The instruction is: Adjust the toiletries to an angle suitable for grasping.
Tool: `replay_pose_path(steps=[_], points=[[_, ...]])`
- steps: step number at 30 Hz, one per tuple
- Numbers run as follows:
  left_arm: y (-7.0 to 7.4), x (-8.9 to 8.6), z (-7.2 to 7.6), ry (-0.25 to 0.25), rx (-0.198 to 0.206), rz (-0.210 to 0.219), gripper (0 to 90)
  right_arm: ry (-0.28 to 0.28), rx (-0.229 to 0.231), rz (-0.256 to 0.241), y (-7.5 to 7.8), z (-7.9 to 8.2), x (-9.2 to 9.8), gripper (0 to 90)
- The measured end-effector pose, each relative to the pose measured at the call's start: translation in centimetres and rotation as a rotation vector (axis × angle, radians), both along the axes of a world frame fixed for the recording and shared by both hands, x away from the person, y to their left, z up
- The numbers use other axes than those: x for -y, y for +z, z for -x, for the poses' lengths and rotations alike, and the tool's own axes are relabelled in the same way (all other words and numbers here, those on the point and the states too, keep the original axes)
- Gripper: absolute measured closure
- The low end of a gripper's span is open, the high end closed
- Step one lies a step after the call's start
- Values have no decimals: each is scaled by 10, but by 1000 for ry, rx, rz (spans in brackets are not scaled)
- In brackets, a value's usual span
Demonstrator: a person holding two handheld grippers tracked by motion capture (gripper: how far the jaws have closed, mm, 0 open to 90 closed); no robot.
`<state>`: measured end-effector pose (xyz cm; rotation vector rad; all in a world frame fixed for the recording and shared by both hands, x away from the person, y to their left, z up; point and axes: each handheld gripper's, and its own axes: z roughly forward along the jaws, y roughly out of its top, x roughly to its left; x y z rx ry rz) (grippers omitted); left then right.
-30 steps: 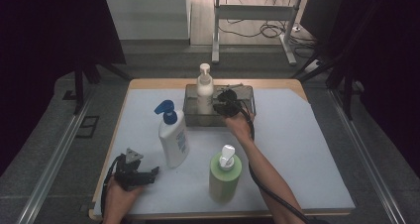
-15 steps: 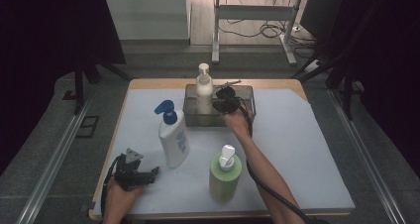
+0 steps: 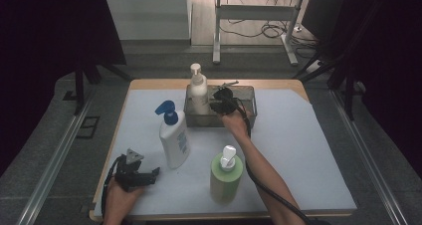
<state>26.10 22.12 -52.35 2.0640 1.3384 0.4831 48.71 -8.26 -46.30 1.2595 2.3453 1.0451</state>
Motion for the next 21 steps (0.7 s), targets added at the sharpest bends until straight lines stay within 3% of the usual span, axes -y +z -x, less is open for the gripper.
replay_pose_path(steps=[21], points=[[0,0,0,-1,1,-2,114,6,5,29,0,1,-5,897]])
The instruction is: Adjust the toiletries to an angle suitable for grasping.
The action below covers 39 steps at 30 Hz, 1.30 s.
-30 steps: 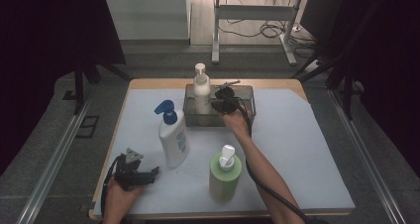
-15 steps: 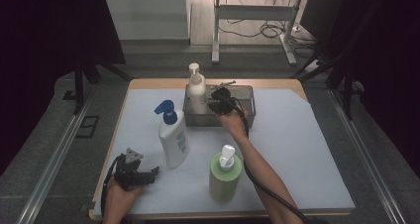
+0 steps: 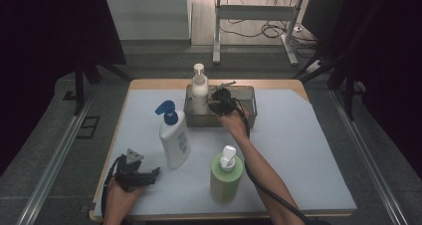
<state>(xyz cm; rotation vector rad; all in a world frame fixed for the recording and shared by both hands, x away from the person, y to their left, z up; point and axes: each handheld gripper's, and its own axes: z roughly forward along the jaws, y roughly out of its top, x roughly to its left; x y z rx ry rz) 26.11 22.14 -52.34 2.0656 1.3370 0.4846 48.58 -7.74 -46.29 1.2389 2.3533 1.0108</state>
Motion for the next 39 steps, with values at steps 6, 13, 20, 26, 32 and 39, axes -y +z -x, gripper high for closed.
replay_pose_path(steps=[6,13,20,26,32,39], points=[[0,0,0,1,-1,2,115,-1,1,-1,0,0,-2,898],[0,0,0,1,-1,2,115,5,2,11,0,1,-6,897],[0,0,0,1,-1,2,115,11,1,12,0,1,-8,897],[0,0,0,0,0,0,115,16,2,17,0,1,-10,897],[0,0,0,1,-1,2,115,22,4,17,0,1,-14,897],[0,0,0,1,-1,2,115,30,5,15,-1,1,-18,897]])
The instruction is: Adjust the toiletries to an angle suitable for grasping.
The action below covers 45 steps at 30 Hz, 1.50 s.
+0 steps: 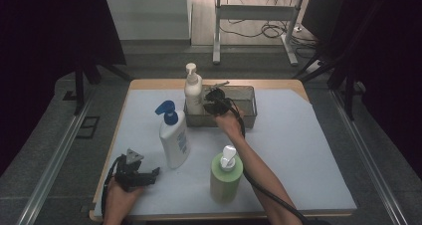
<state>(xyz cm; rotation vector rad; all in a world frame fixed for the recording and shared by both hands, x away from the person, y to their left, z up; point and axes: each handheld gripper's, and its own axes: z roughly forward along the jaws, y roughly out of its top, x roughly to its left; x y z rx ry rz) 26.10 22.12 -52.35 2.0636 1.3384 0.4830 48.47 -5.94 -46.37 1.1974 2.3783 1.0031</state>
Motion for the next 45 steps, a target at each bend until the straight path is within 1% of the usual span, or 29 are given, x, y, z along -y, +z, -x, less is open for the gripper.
replay_pose_path(steps=[8,12,22,24,29,31,34,35,36,38,39,41,42,43,44,45], points=[[0,0,0,0,0,0,115,20,-1,-4,0,1,-6,897],[0,0,0,0,0,0,115,23,4,8,-1,2,-8,898],[0,0,0,0,2,-2,115,27,1,-1,-1,2,-7,895],[0,0,0,0,2,-2,115,31,0,-3,0,2,-5,859],[0,0,0,-1,2,-2,115,34,-4,-18,0,3,0,802],[0,0,0,-1,2,-2,115,41,-7,-16,0,4,2,752],[0,0,0,-1,2,-2,115,45,-9,-19,1,5,6,654],[0,0,0,-1,2,-2,115,45,-9,-19,1,5,6,654],[0,0,0,0,2,-3,114,55,-13,-26,2,6,9,576],[0,0,0,-1,2,-2,115,67,-13,-32,4,7,11,526],[0,0,0,-1,2,-2,115,68,-11,-31,5,7,12,513],[0,0,0,-1,2,-3,115,79,-4,-48,7,9,15,476],[0,0,0,-1,2,-2,115,79,-4,-48,7,9,15,476],[0,0,0,0,2,-2,115,86,4,-52,10,10,18,443],[0,0,0,-1,2,-2,115,92,9,-54,12,11,20,428],[0,0,0,-1,2,-2,115,92,9,-54,12,11,20,428]])
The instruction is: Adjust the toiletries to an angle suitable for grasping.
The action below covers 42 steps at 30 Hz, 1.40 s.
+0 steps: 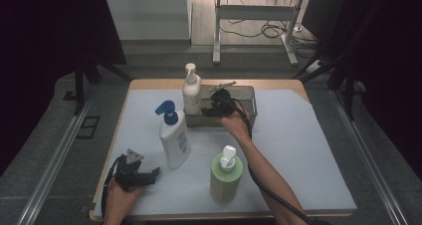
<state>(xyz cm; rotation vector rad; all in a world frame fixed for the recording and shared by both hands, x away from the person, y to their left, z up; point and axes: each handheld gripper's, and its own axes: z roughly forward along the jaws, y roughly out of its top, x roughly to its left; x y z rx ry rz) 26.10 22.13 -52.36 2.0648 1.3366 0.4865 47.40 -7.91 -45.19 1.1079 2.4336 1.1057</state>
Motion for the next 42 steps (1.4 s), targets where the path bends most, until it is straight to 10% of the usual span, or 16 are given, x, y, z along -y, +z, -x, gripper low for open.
replay_pose_path(steps=[24,42], points=[[0,0,0,1,0,0,115,65,80,-63,22,28,35,143],[0,0,0,1,0,0,115,102,91,-2,25,56,64,0]])
